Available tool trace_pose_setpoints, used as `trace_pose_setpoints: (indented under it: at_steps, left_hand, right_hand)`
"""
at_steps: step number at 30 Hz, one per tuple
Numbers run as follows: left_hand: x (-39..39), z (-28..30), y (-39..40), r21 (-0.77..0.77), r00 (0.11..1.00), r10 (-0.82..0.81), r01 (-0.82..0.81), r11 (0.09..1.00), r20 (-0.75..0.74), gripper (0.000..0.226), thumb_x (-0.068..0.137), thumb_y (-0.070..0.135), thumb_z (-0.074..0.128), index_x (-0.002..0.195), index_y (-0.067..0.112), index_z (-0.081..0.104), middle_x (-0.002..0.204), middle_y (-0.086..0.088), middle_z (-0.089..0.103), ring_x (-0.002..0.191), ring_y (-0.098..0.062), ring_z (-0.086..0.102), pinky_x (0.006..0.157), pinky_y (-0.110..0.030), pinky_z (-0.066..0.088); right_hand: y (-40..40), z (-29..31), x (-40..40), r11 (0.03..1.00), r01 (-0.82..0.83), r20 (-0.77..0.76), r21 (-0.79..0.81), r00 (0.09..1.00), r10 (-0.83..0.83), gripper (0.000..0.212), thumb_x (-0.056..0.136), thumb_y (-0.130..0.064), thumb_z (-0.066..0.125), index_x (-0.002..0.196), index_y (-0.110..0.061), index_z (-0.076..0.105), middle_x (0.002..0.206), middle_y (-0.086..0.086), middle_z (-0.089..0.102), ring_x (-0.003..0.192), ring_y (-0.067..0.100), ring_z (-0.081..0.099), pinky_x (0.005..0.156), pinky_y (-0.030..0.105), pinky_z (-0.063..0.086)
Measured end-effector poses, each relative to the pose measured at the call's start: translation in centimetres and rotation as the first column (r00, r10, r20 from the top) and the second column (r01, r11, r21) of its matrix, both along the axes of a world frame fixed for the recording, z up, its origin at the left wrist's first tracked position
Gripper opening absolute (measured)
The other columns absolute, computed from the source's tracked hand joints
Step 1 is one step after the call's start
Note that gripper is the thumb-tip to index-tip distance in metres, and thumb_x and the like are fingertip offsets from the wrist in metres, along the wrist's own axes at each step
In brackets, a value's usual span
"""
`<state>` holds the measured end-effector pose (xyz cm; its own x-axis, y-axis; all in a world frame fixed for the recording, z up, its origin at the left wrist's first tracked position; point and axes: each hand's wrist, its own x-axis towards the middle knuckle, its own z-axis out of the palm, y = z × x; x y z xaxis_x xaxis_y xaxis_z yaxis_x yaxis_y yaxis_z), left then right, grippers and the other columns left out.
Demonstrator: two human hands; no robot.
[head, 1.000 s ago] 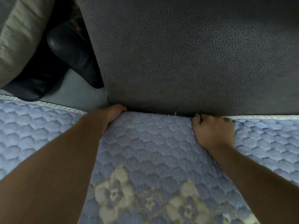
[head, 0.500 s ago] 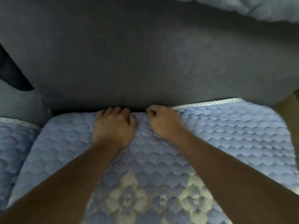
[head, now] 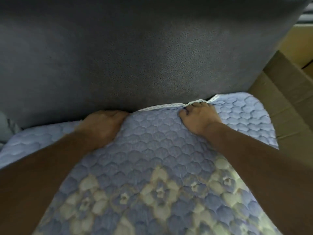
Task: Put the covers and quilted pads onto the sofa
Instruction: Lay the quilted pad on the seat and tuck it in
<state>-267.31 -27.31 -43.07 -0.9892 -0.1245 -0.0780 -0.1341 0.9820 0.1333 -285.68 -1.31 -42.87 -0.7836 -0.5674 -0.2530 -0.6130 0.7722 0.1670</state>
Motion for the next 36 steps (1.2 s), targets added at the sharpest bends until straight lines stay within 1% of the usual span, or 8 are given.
trace_pose_setpoints:
  at_steps: [3,8,15,19,22,27,30,36]
  left_hand:
    - [-4.6,1.0,6.0,0.11,0.971,0.136,-0.159,0.981,0.194,0.066,0.097,0.073,0.012,0.144,0.04,0.046,0.147,0.0,0.054,0.133,-0.028,0.051,0.112,-0.043,0.039]
    - [-8.2,0.8,6.4,0.118,0.862,0.266,-0.346,0.931,0.431,0.109,0.078,0.09,-0.003,0.146,0.025,0.051,0.152,-0.009,0.047,0.136,-0.034,0.047,0.114,-0.05,0.034]
    - [-7.9,-2.1,8.0,-0.037,0.874,0.453,-0.454,0.89,0.174,0.073,0.1,0.063,0.014,0.108,0.02,0.073,0.112,-0.014,0.069,0.089,-0.033,0.061,0.075,-0.037,0.039]
    - [-7.8,-1.9,8.5,-0.001,0.869,0.493,-0.494,0.87,0.047,0.061,0.102,0.051,0.026,0.093,0.016,0.074,0.09,-0.013,0.069,0.066,-0.025,0.046,0.069,-0.033,0.037]
    - [-8.0,-2.8,7.9,0.011,0.866,0.499,-0.499,0.866,-0.012,0.059,0.1,0.048,0.029,0.08,0.013,0.073,0.068,-0.006,0.057,0.055,-0.023,0.042,0.067,-0.033,0.039]
    - [-8.0,-3.4,7.7,0.022,0.876,0.481,-0.481,0.877,-0.037,0.062,0.1,0.048,0.028,0.068,0.014,0.069,0.07,-0.009,0.065,0.059,-0.026,0.051,0.068,-0.033,0.043]
    - [-8.0,-3.3,7.6,0.009,0.874,0.484,-0.484,0.875,-0.035,0.062,0.1,0.048,0.028,0.071,0.014,0.07,0.075,-0.011,0.067,0.061,-0.026,0.049,0.069,-0.034,0.041]
    - [-8.1,-3.3,7.8,-0.005,0.879,0.474,-0.475,0.88,-0.047,0.061,0.101,0.048,0.029,0.066,0.014,0.066,0.066,-0.009,0.06,0.059,-0.027,0.05,0.068,-0.035,0.041]
  right_hand:
    - [-0.2,2.1,0.5,1.0,0.021,0.11,0.019,0.994,-0.023,0.06,0.097,-0.044,0.01,0.13,-0.024,0.056,0.138,0.009,0.057,0.127,0.035,0.05,0.103,0.047,0.038]
    - [0.9,4.3,-1.2,0.985,0.165,0.306,0.048,0.936,-0.172,0.068,0.102,-0.06,0.017,0.151,-0.02,0.04,0.158,0.011,0.035,0.145,0.035,0.031,0.118,0.051,0.022]
    - [6.9,1.5,-7.1,0.885,0.464,0.329,0.045,0.829,-0.452,0.069,0.099,-0.061,0.023,0.149,-0.017,0.044,0.156,0.011,0.039,0.143,0.034,0.037,0.117,0.043,0.026]
    - [7.8,2.2,-9.6,0.813,0.582,0.53,-0.005,0.691,-0.491,0.043,0.096,-0.047,0.049,0.121,-0.016,0.065,0.131,0.012,0.061,0.092,0.023,0.061,0.087,0.033,0.043]
    - [8.8,1.3,-10.2,0.834,0.546,0.405,-0.078,0.782,-0.474,0.043,0.096,-0.043,0.048,0.123,-0.014,0.065,0.133,0.017,0.06,0.107,0.032,0.06,0.091,0.034,0.044]
    - [10.7,-0.4,-5.5,0.88,0.33,-0.242,-0.342,0.874,-0.422,0.042,0.093,-0.033,0.039,0.092,-0.002,0.068,0.1,0.024,0.066,0.097,0.042,0.057,0.079,0.043,0.043]
    - [10.5,-0.3,-5.2,0.867,0.471,-0.03,-0.164,0.876,-0.481,0.062,0.091,-0.039,0.018,0.118,-0.008,0.065,0.125,0.02,0.063,0.117,0.042,0.056,0.102,0.047,0.037]
    - [8.1,1.9,-10.0,0.817,0.576,0.39,0.012,0.75,-0.534,0.063,0.096,-0.058,0.04,0.147,-0.022,0.048,0.154,0.009,0.043,0.137,0.03,0.045,0.11,0.037,0.035]
